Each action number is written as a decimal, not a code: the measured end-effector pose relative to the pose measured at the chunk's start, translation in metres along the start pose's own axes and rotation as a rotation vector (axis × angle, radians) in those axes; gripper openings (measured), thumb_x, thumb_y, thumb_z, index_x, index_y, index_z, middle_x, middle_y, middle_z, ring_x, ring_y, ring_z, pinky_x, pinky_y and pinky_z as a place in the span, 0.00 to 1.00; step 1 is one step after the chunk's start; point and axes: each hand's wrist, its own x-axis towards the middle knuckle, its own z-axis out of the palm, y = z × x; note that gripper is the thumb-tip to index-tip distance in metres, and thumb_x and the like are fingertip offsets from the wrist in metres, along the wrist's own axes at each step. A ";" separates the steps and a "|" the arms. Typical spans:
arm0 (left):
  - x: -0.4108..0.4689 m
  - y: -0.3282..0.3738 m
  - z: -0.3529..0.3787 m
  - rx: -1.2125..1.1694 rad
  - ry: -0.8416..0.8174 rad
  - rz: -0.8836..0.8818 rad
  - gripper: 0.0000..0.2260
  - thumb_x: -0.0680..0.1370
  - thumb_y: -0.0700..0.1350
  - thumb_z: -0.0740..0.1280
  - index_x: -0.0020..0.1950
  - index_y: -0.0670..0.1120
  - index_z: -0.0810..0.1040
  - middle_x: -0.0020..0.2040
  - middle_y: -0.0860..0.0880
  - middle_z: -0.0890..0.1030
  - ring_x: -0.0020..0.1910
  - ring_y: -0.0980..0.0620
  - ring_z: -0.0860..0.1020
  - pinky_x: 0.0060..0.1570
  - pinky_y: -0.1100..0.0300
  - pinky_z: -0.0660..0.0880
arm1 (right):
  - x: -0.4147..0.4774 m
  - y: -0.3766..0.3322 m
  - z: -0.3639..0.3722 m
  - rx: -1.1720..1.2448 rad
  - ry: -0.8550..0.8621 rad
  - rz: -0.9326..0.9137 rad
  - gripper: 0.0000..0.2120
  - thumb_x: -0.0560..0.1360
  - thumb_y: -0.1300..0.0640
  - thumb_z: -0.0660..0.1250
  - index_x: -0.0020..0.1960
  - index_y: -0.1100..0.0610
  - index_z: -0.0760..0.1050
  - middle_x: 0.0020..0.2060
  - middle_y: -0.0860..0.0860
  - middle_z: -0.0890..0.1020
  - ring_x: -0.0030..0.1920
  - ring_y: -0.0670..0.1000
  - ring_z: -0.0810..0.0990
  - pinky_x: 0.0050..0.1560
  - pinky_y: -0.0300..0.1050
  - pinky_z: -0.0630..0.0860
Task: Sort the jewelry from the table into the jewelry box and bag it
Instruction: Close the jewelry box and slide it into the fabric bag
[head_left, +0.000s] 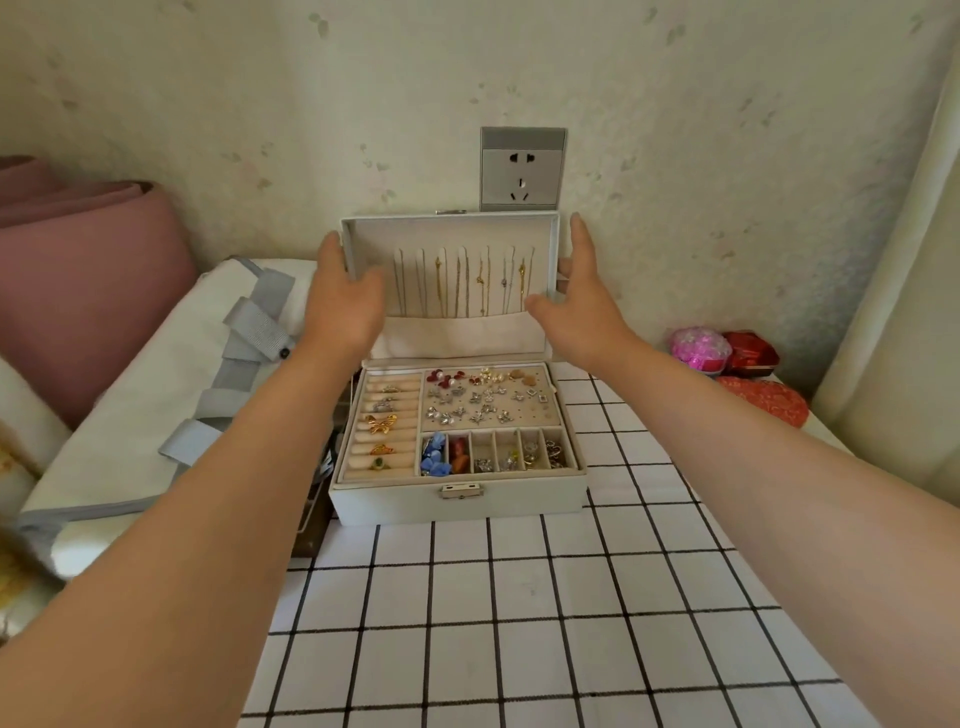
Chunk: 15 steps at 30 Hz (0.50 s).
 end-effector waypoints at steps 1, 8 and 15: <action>0.000 0.003 -0.003 -0.010 0.015 -0.029 0.27 0.82 0.47 0.60 0.80 0.50 0.55 0.73 0.49 0.69 0.69 0.50 0.70 0.68 0.57 0.66 | 0.002 -0.001 -0.001 0.015 0.006 0.004 0.46 0.79 0.63 0.66 0.79 0.41 0.36 0.76 0.52 0.66 0.73 0.51 0.69 0.72 0.57 0.69; -0.008 0.010 -0.029 0.196 0.047 0.106 0.25 0.82 0.57 0.58 0.78 0.54 0.59 0.75 0.46 0.65 0.72 0.49 0.65 0.71 0.54 0.62 | -0.012 -0.020 -0.016 -0.071 0.073 -0.092 0.27 0.84 0.51 0.57 0.80 0.46 0.52 0.70 0.52 0.71 0.66 0.51 0.73 0.64 0.45 0.73; -0.064 0.002 -0.062 0.367 0.016 0.291 0.15 0.82 0.52 0.62 0.66 0.48 0.72 0.60 0.47 0.74 0.56 0.51 0.74 0.56 0.55 0.74 | -0.063 -0.023 -0.031 -0.255 0.033 -0.157 0.10 0.83 0.55 0.59 0.63 0.54 0.72 0.55 0.52 0.78 0.50 0.49 0.77 0.43 0.35 0.70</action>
